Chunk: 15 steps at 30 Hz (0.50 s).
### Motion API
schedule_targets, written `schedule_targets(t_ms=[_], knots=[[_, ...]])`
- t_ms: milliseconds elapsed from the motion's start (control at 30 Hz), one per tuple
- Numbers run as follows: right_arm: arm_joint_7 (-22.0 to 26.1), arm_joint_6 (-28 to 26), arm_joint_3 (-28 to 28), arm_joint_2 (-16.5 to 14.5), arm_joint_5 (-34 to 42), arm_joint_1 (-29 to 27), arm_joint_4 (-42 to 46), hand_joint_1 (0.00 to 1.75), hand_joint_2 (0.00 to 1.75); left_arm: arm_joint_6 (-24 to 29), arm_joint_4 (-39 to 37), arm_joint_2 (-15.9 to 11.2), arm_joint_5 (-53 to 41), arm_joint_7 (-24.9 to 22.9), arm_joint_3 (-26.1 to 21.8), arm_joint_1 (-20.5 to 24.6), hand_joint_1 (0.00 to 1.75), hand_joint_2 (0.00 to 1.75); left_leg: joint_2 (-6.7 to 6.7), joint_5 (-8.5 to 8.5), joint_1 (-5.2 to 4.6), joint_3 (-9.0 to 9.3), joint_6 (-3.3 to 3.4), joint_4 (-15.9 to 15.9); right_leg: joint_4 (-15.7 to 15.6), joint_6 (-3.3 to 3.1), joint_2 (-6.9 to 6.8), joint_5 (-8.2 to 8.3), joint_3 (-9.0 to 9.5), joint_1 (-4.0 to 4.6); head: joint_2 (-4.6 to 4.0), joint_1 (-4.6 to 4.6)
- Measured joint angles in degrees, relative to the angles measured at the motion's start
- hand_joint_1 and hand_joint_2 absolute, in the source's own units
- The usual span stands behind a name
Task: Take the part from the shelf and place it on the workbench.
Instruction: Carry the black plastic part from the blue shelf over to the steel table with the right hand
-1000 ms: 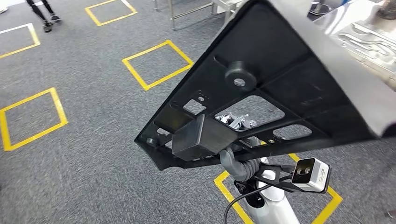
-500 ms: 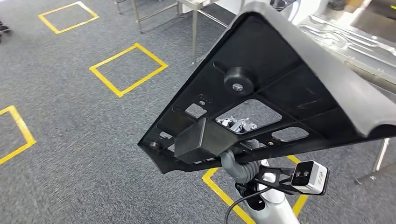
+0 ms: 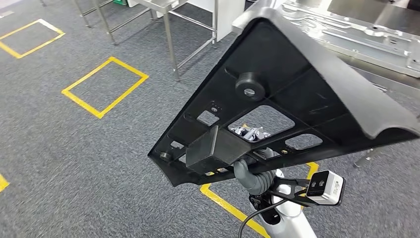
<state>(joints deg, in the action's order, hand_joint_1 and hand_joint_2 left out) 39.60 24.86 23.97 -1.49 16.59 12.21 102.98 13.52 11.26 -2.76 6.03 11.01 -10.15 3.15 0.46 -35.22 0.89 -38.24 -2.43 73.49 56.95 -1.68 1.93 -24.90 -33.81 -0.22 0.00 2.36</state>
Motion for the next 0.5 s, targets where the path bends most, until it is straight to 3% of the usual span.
schedule_targets(t_ms=[33,67,133,167,233,300,367,433,500], knots=[[0.00,0.01,0.08,-0.01,0.08,-0.03,-0.17,1.36,1.75,-0.05,0.00,-0.01,0.00,-0.15,-0.08,-0.10,0.00,1.75,-0.06,0.83,0.02,-0.34,-0.01,0.13,0.09,0.02,0.83,-0.03,0.03,0.02,0.00,0.00],[0.00,0.03,0.15,-0.04,0.17,-0.05,-0.30,1.36,1.75,-0.10,0.00,-0.01,-0.01,-0.29,-0.12,-0.14,0.00,1.75,-0.27,2.73,0.07,0.40,0.04,-2.08,0.19,0.08,1.66,-0.07,0.10,0.01,0.00,0.00],[-0.02,0.08,0.26,-0.20,0.28,-0.01,-0.48,1.36,1.75,-0.16,0.00,0.01,-0.07,-0.49,-0.16,-0.16,0.00,1.75,-2.29,7.06,0.31,3.82,0.28,-10.26,0.49,0.38,3.19,-0.25,0.18,0.03,0.00,0.00],[-0.05,0.11,0.34,-0.28,0.32,0.04,-0.56,1.36,1.75,-0.16,0.00,0.01,-0.11,-0.58,-0.18,-0.20,0.00,1.75,-3.54,8.22,0.43,5.18,0.47,-13.51,0.69,0.62,3.86,-0.30,0.07,0.05,0.00,0.01],[-0.17,0.16,0.47,-0.38,0.44,0.12,-0.72,1.36,1.75,-0.15,0.00,0.02,-0.30,-0.75,-0.18,-0.10,0.00,1.75,-4.85,8.46,0.37,6.23,1.04,-15.97,0.81,1.33,5.11,-0.18,-0.39,-0.09,0.00,0.00],[-0.28,0.20,0.51,-0.42,0.55,0.15,-0.83,1.36,1.75,-0.15,0.00,0.07,-0.45,-0.81,-0.18,0.15,0.00,1.75,-3.61,8.73,0.33,6.42,1.77,-16.33,0.77,2.13,5.75,-0.02,-0.72,-0.27,0.00,-0.01],[-0.33,0.31,0.51,-0.43,0.67,0.34,-0.95,1.36,1.75,-0.18,0.00,0.14,-0.51,-0.84,-0.19,0.17,0.00,1.75,-2.16,9.02,0.45,6.67,2.60,-16.84,2.93,2.72,3.05,-1.47,-1.81,-0.09,0.00,-0.01],[-0.39,0.43,0.52,-0.43,0.81,0.61,-1.15,1.36,1.75,-0.21,0.00,0.17,-0.52,-0.85,-0.20,-0.02,0.00,1.75,-0.63,9.02,0.32,6.75,3.12,-17.03,9.74,3.11,-0.50,-5.09,-5.12,-0.09,0.00,-0.01],[-0.43,0.49,0.54,-0.40,0.89,0.61,-1.44,1.36,1.75,-0.19,0.00,0.15,-0.53,-0.91,-0.22,-0.24,0.00,1.75,1.01,8.88,0.21,6.75,3.22,-17.00,16.86,3.46,-1.45,-7.63,-8.70,-0.37,0.00,-0.01]])
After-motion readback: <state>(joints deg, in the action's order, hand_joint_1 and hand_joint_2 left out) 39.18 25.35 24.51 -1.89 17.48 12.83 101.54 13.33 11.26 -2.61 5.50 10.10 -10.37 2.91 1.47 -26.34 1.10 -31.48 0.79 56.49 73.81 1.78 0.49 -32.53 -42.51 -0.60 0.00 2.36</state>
